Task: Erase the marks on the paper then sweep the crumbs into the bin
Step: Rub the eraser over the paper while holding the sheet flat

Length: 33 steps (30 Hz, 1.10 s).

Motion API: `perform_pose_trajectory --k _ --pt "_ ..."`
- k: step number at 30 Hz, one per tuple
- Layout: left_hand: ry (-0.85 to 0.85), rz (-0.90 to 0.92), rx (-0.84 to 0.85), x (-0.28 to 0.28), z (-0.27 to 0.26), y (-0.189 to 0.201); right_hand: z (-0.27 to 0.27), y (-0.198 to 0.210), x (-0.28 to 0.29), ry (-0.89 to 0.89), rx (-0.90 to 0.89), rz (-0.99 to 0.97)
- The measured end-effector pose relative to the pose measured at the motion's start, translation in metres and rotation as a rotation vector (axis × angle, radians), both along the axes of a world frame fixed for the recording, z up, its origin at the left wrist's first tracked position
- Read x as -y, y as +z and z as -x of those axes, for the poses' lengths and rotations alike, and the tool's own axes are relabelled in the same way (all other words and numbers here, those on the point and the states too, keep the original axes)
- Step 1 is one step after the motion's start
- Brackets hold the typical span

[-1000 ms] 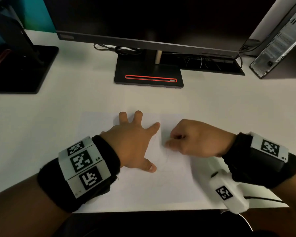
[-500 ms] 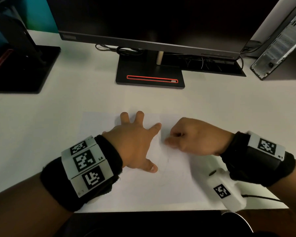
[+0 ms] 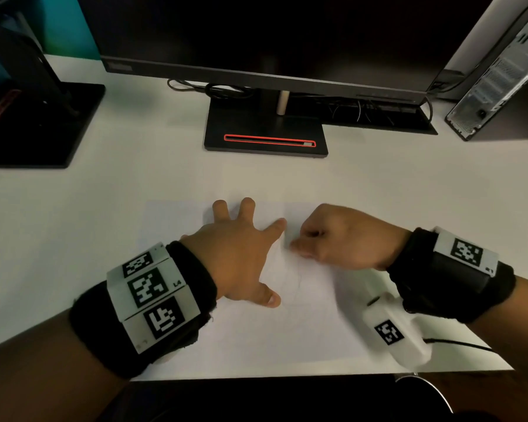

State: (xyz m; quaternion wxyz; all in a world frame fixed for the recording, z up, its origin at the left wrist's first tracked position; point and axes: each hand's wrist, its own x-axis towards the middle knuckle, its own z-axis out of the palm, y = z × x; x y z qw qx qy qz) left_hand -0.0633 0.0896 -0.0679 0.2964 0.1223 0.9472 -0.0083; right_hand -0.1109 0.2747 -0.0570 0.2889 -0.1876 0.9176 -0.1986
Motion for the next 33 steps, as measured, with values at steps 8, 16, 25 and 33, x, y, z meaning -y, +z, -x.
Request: perform_pose_trajectory --k 8,16,25,33 --pt "0.005 -0.007 0.011 0.0 0.0 0.0 0.001 -0.001 0.002 -0.004 0.018 0.002" --pt "0.018 -0.011 0.016 0.0 -0.002 -0.002 0.003 -0.001 0.004 -0.03 0.046 0.014" --pt "0.03 -0.022 0.02 0.001 -0.003 -0.002 0.009 0.0 -0.002 -0.085 0.11 0.029" --pt "0.033 -0.006 0.031 0.001 -0.003 -0.001 0.016 0.0 -0.012 -0.167 0.128 0.048"
